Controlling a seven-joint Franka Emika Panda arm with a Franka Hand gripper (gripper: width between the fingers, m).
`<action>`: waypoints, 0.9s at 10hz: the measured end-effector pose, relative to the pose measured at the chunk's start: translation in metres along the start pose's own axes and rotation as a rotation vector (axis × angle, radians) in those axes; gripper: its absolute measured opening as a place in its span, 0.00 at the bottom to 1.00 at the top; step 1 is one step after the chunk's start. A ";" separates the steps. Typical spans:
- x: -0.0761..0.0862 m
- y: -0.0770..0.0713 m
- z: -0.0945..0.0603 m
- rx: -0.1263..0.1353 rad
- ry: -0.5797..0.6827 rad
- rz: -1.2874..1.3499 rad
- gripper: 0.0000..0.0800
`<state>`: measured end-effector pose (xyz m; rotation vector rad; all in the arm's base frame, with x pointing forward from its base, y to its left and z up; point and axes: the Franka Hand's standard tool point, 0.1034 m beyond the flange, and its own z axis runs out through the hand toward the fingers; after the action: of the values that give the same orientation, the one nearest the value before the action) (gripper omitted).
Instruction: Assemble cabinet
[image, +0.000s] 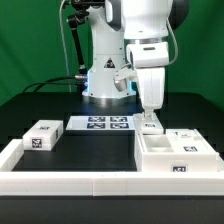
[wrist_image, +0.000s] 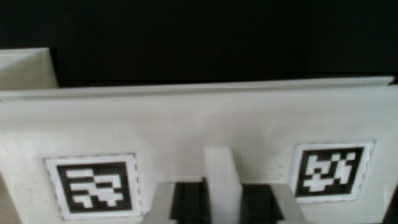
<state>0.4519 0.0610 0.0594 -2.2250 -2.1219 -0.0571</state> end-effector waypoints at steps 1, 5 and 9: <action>0.000 0.002 -0.001 -0.004 0.000 0.000 0.09; -0.006 0.004 -0.001 -0.004 0.002 -0.006 0.09; -0.018 0.003 0.000 0.000 0.004 -0.023 0.09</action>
Offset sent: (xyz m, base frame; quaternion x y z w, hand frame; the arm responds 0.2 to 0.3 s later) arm 0.0035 -0.0042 0.0045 0.0001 0.0585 -0.0072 0.9983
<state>0.4540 0.0430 0.0583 -2.1988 -2.1452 -0.0627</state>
